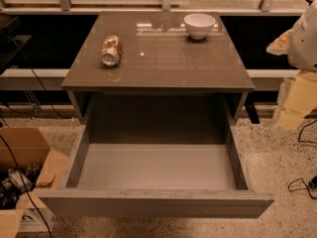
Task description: Close top drawer
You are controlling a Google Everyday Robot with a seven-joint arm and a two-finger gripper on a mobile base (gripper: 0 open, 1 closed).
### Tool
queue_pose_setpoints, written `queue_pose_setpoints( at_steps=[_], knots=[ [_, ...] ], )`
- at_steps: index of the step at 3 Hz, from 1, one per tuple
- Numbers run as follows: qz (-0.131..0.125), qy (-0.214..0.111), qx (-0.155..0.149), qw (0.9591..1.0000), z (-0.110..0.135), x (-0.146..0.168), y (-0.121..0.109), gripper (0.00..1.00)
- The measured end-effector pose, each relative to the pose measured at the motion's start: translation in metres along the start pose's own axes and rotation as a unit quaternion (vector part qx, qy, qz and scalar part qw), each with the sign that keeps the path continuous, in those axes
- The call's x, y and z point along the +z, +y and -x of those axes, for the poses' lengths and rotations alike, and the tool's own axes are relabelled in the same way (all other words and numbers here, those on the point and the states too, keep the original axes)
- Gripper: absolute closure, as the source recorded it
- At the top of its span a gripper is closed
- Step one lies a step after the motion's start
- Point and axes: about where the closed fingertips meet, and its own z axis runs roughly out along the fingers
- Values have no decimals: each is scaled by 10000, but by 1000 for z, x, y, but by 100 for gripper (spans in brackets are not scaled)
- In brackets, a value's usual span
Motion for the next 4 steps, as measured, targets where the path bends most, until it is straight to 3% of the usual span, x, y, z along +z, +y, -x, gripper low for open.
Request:
queue_pose_setpoints(
  at_steps=[1,2,3,4],
  knots=[
    [0,0,0,10000,0,0,0,0],
    [-35,-11,-4,10000,1,-2,0,9],
    [111,-245,181,9995,-6,14,21,40],
    [517,-382,456,9969,-27,52,55,63]
  ],
)
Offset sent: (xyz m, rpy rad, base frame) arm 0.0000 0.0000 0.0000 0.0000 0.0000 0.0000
